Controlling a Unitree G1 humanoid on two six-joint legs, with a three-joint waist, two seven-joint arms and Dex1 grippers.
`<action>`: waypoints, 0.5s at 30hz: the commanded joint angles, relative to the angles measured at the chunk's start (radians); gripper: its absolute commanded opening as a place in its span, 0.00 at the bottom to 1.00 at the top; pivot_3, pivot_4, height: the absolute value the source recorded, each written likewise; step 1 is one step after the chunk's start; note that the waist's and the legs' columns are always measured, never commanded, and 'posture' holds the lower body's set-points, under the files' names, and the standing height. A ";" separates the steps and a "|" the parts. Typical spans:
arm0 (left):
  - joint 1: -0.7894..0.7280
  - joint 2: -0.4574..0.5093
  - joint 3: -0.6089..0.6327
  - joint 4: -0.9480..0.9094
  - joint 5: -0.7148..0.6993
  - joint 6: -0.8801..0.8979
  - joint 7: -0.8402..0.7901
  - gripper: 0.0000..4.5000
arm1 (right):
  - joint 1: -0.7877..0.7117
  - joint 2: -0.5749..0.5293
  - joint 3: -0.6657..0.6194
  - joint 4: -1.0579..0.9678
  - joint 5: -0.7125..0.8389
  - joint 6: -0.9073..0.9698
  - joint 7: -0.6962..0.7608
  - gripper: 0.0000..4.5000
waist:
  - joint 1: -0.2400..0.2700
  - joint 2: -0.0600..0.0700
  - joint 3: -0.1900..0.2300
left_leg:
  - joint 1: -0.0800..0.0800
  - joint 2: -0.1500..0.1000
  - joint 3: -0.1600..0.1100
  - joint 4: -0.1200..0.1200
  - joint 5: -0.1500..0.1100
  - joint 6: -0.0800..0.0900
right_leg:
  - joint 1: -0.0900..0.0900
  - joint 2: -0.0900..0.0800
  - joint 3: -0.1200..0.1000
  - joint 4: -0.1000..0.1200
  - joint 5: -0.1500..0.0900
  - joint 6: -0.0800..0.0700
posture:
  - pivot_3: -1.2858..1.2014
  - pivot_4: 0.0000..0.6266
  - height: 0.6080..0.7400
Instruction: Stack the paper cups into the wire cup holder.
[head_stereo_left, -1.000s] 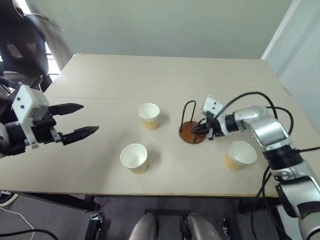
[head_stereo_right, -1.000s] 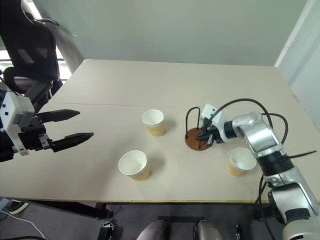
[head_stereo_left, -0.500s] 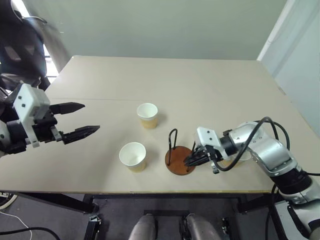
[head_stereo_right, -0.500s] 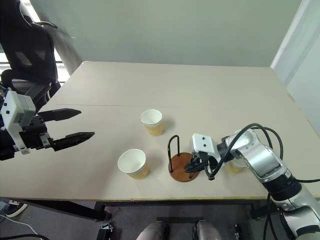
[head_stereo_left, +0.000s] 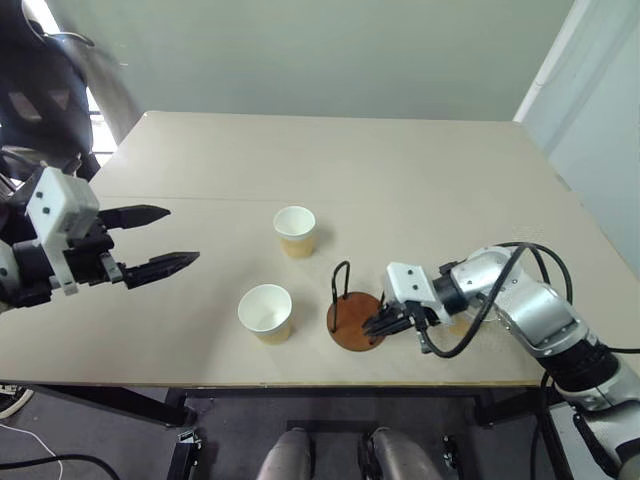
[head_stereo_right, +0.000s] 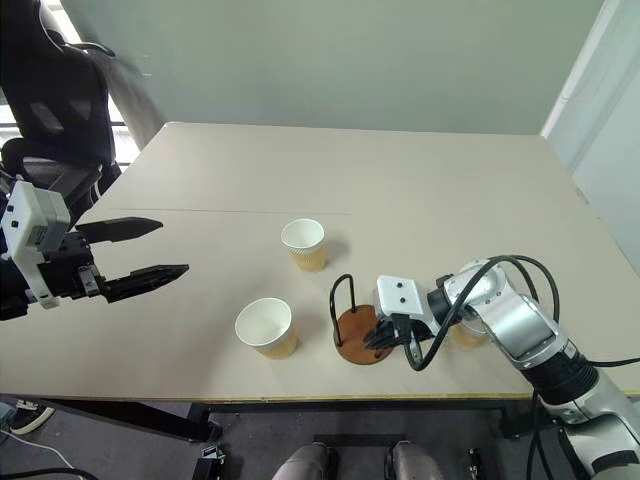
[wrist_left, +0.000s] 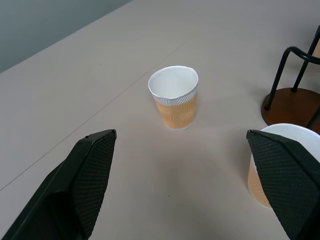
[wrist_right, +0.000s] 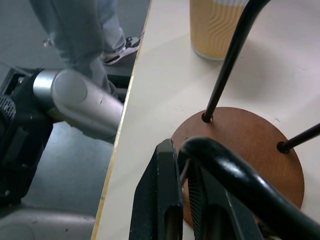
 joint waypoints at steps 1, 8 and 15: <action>-0.018 0.019 0.010 -0.001 0.007 -0.017 0.000 1.00 | -0.011 -0.016 0.023 -0.001 -0.013 -0.008 0.028 0.18 | 0.000 0.000 0.000 | 0.000 0.000 0.000 0.000 0.000 0.000 | 0.000 0.000 0.000 0.000 0.000 0.000 | 0.52 0.24 1.00; -0.026 0.016 0.007 0.004 0.016 -0.020 -0.003 1.00 | -0.033 -0.022 0.021 0.000 -0.018 -0.006 0.042 0.47 | 0.000 0.000 0.000 | -0.001 0.000 0.000 0.000 0.000 0.000 | -0.001 0.000 0.000 0.000 0.000 0.000 | 0.52 0.24 1.00; -0.041 0.015 -0.009 0.018 0.022 -0.031 -0.007 1.00 | -0.073 -0.157 -0.009 -0.053 0.000 0.001 0.147 0.47 | 0.003 -0.001 0.001 | -0.002 0.000 0.000 0.000 -0.001 0.000 | -0.001 0.000 0.000 -0.001 0.000 0.000 | 0.52 0.24 1.00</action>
